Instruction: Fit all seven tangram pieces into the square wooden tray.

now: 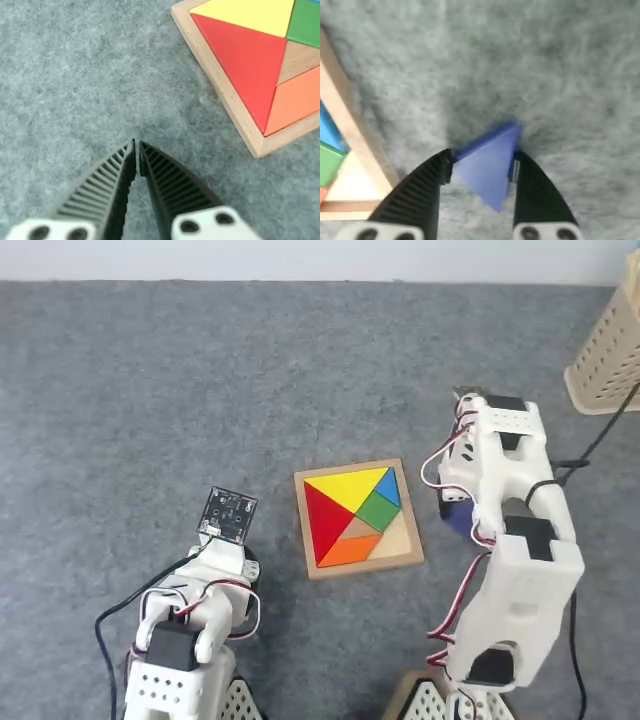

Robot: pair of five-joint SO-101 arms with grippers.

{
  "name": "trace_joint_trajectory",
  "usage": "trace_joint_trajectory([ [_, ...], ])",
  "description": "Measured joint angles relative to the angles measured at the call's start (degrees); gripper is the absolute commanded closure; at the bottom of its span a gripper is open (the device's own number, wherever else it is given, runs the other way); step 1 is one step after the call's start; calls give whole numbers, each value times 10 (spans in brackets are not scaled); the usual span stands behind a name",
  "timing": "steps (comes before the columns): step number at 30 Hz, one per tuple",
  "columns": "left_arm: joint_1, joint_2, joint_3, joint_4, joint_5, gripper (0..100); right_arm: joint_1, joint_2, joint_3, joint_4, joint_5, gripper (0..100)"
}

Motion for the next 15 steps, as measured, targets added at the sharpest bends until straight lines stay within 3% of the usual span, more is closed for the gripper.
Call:
trace_joint_trajectory([
  [8, 0, 0, 0, 0, 0, 988, -13, -47, 2, 34, 98, 991],
  [15, 0, 0, 0, 0, 0, 988, -83, -152, 69, 109, 295, 989],
])
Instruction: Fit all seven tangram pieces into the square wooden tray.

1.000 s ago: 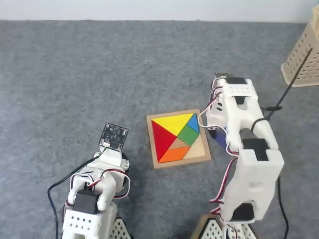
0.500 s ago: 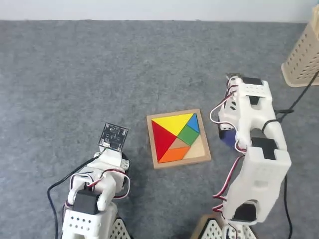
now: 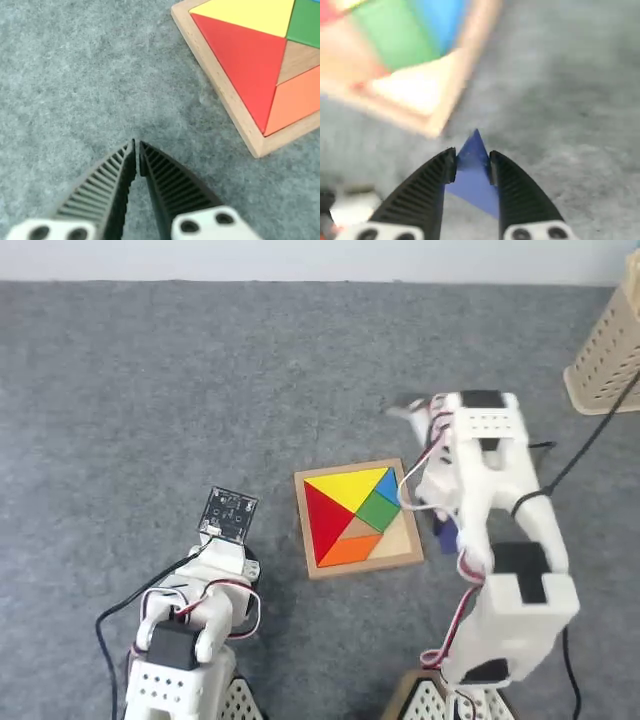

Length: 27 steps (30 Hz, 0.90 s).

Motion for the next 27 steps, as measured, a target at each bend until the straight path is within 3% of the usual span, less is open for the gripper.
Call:
trace_joint_trajectory([
  [4, 0, 0, 0, 0, 0, 988, -1, -40, 35, 18, 65, 989],
  [10, 0, 0, 0, 0, 0, 988, -1, -76, 120, 20, 267, 987],
  [12, 0, 0, 0, 0, 0, 988, -1, -88, 145, 20, 333, 951],
  [15, 0, 0, 0, 0, 0, 988, -2, -107, 167, 12, 365, 867],
  [19, 0, 0, 0, 0, 0, 988, 8, -146, 173, -24, 313, 831],
  [27, 0, 0, 0, 0, 0, 988, 76, -270, 200, -52, 39, 993],
])
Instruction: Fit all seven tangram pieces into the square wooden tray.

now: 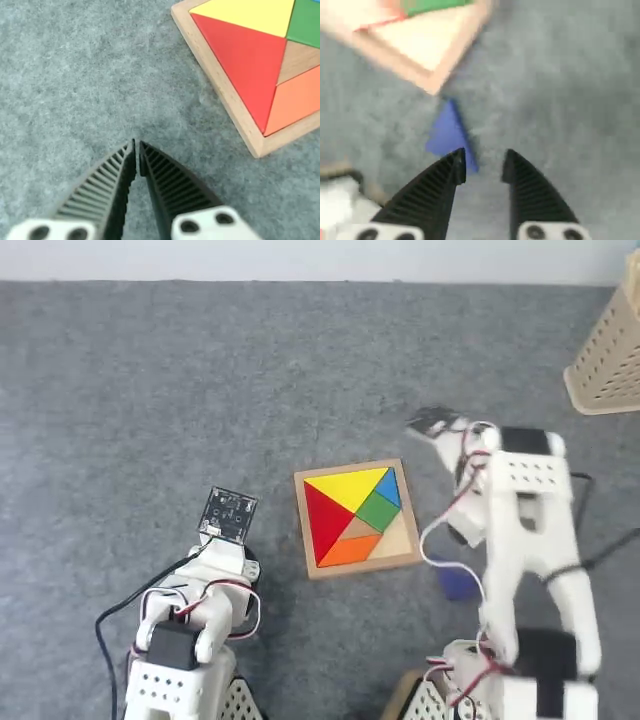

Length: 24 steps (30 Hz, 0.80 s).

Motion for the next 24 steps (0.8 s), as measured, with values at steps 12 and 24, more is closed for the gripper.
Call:
trace_joint_trajectory([
  [12, 0, 0, 0, 0, 0, 988, 62, -53, 247, -87, -86, 992],
  [24, 0, 0, 0, 0, 0, 988, 110, 14, 243, -151, -65, 992],
])
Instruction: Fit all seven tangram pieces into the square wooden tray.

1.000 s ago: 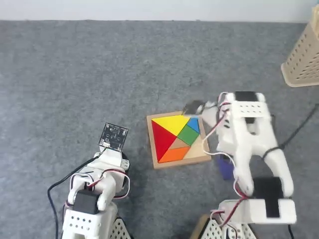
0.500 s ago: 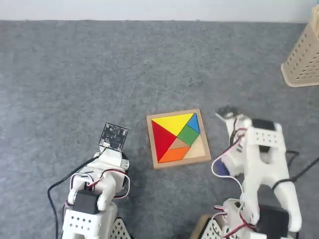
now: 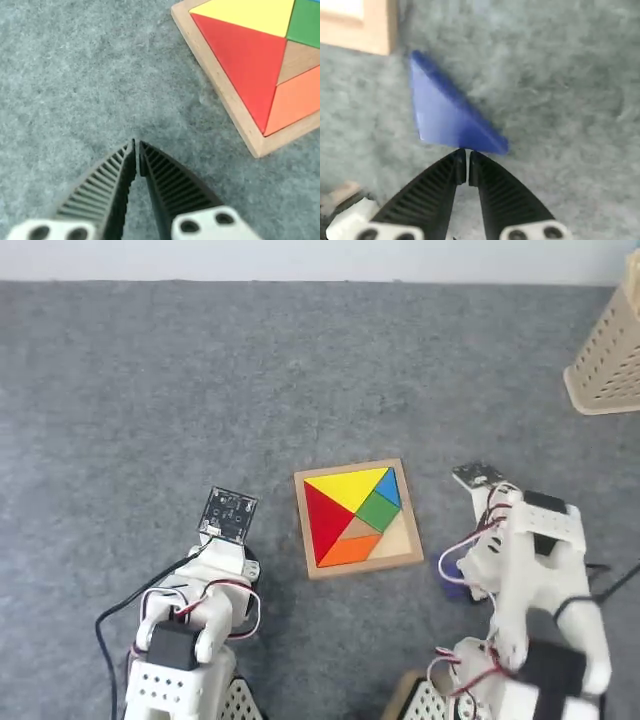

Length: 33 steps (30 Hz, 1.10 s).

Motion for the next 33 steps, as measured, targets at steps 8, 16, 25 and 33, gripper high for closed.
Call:
trace_joint_trajectory([
  [8, 0, 0, 0, 0, 0, 988, 34, 124, -124, -5, -5, 992],
  [16, 0, 0, 0, 0, 0, 988, 32, 238, -294, -5, -75, 992],
  [25, 0, 0, 0, 0, 0, 988, -28, 280, -469, 120, -215, 991],
  [33, 0, 0, 0, 0, 0, 988, -106, 76, -257, 82, -242, 969],
])
